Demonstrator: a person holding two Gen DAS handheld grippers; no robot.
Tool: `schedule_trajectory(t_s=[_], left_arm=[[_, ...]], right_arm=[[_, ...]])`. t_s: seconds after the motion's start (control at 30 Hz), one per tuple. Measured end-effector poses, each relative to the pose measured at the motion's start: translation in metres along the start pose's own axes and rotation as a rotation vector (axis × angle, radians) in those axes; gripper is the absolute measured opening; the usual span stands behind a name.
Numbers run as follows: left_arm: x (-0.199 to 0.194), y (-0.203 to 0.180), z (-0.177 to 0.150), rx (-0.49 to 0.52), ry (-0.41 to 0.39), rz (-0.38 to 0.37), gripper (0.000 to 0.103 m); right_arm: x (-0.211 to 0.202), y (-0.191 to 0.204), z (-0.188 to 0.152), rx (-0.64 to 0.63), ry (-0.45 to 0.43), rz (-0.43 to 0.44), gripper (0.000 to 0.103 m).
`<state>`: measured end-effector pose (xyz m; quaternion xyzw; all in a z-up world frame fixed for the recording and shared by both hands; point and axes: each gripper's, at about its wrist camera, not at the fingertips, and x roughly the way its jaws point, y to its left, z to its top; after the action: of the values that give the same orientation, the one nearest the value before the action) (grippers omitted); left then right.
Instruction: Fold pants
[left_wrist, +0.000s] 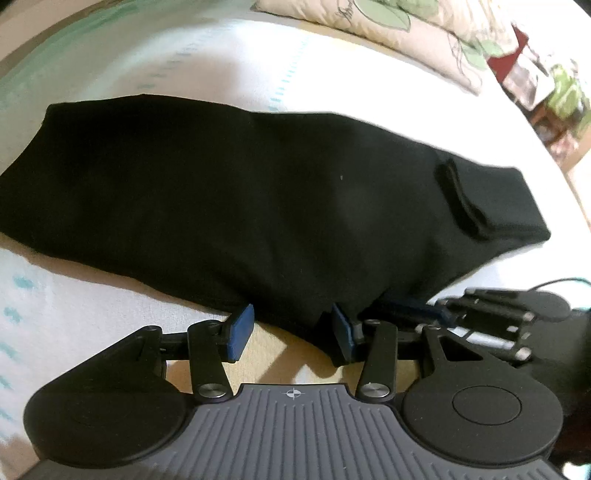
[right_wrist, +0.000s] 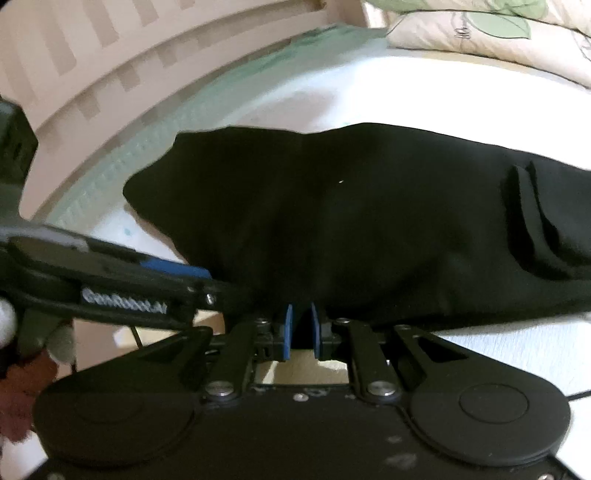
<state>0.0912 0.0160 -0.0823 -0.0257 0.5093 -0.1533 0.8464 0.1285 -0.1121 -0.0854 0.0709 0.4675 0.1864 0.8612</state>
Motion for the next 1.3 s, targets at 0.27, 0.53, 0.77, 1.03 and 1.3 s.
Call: schedule_trajectory(t_s=[0.27,0.53,0.77,1.03,1.3], left_arm=[[-0.032,0.054,0.016,-0.073,-0.107,0.152,0.046],[-0.035,0.140,0.033,-0.322,-0.129,0.214,0.046],[-0.021,0.162,0.029,-0.349,-0.122,0.196,0.067],[-0.016,0.168,0.035,-0.372,-0.178,0.160,0.082],[-0.009,0.177,0.049,-0.446,-0.201,0.139,0.079]], right_arm=[[0.004,0.013,-0.005,-0.112,0.014,-0.054,0.013],[0.003,0.010,-0.005,-0.119,0.023,-0.053,0.013],[0.005,0.012,-0.002,-0.122,0.031,-0.055,0.013],[0.007,0.014,-0.001,-0.125,0.033,-0.055,0.013],[0.009,0.011,-0.003,-0.122,0.025,-0.053,0.013]])
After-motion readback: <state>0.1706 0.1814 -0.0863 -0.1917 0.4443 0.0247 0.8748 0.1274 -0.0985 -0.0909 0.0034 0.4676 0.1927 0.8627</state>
